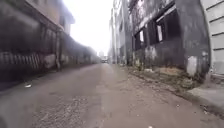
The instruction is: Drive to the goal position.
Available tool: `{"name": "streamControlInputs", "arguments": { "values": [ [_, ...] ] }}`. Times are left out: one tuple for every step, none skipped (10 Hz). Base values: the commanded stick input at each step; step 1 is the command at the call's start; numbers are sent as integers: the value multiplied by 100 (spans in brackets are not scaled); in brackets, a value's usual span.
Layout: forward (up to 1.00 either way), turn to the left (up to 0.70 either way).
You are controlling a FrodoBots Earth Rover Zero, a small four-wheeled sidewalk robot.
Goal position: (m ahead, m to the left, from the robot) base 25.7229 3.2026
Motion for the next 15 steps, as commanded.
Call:
{"name": "streamControlInputs", "arguments": {
  "values": [
    [50,1],
    [50,1],
    [50,1],
    [50,1],
    [50,1],
    [50,1],
    [50,1],
    [50,1],
    [50,1],
    [50,1],
    [50,1],
    [50,1],
    [50,1],
    [50,1],
    [50,1]
  ]
}}
